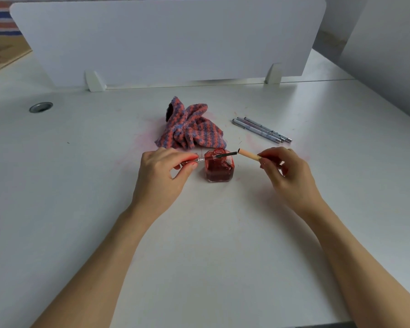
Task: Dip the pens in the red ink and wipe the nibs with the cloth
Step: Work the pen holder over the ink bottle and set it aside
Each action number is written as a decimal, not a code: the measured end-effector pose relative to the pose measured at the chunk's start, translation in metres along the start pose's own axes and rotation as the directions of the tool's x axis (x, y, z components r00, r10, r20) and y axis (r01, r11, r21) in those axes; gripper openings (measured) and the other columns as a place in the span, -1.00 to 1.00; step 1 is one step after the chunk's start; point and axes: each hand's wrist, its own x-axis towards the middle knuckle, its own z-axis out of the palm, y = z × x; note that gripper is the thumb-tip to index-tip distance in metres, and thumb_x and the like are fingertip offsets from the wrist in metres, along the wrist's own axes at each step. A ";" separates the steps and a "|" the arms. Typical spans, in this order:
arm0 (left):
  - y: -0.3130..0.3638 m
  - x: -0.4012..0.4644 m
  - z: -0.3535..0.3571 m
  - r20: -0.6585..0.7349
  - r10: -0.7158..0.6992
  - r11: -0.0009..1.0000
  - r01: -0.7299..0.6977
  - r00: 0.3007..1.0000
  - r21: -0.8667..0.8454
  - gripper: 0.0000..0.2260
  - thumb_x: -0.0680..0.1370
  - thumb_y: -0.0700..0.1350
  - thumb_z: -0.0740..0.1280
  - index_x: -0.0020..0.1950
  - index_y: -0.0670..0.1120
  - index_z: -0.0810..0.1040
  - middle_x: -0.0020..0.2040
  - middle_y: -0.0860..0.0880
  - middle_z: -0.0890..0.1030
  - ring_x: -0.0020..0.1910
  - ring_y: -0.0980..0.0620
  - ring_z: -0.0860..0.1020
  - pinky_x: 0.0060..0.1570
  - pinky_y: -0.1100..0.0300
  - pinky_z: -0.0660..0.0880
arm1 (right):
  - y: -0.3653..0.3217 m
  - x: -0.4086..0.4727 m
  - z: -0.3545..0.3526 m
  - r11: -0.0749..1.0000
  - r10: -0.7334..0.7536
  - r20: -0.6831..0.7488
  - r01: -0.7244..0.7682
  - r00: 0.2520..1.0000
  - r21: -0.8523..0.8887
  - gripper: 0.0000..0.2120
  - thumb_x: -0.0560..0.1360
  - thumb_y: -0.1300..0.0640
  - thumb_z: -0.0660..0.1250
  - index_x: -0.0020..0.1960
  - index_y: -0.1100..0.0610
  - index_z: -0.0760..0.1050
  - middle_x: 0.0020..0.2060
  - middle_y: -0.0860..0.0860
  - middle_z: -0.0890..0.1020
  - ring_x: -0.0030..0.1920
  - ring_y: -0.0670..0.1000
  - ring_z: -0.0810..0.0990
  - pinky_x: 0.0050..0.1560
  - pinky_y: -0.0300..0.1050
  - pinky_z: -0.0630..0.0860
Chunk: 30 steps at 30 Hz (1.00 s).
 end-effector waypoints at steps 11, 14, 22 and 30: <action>0.001 -0.001 0.003 0.020 0.011 1.000 -0.011 1.000 0.004 -0.78 0.46 -0.01 0.28 -0.07 -0.10 0.64 -0.18 0.01 0.65 -0.23 0.12 0.49 -0.09 0.10 0.34 | -0.003 -0.001 0.000 0.998 -0.061 0.020 0.062 0.998 -0.032 -0.90 0.49 0.27 0.29 -0.05 0.13 0.55 -0.24 -0.23 0.49 -0.17 -0.26 0.41 -0.16 -0.49 0.30; -0.001 0.000 0.000 -0.006 -0.001 1.000 0.001 1.000 0.003 -0.79 0.46 -0.03 0.29 -0.05 -0.10 0.64 -0.18 0.00 0.65 -0.22 0.09 0.50 -0.08 0.08 0.36 | -0.003 0.000 -0.002 0.998 -0.041 -0.021 0.040 0.999 -0.039 -0.89 0.49 0.28 0.28 -0.06 0.12 0.54 -0.25 -0.23 0.48 -0.17 -0.16 0.45 -0.17 -0.48 0.30; -0.001 -0.001 0.000 0.018 0.002 1.000 -0.002 1.000 -0.014 -0.79 0.46 -0.03 0.30 -0.05 -0.10 0.65 -0.14 0.02 0.66 -0.21 0.09 0.52 -0.08 0.07 0.37 | -0.003 -0.001 -0.003 0.999 -0.037 0.000 0.037 0.999 -0.040 -0.90 0.49 0.25 0.29 -0.05 0.11 0.54 -0.26 -0.23 0.48 -0.17 -0.15 0.43 -0.18 -0.48 0.29; 0.000 0.001 -0.002 -0.008 -0.009 1.000 0.009 1.000 -0.023 -0.79 0.45 -0.04 0.30 -0.06 -0.12 0.65 -0.18 -0.02 0.65 -0.23 0.09 0.50 -0.08 0.14 0.34 | -0.004 0.000 -0.003 0.998 -0.050 -0.014 0.049 0.999 -0.037 -0.90 0.48 0.25 0.30 -0.05 0.11 0.55 -0.26 -0.24 0.47 -0.17 -0.14 0.44 -0.18 -0.49 0.30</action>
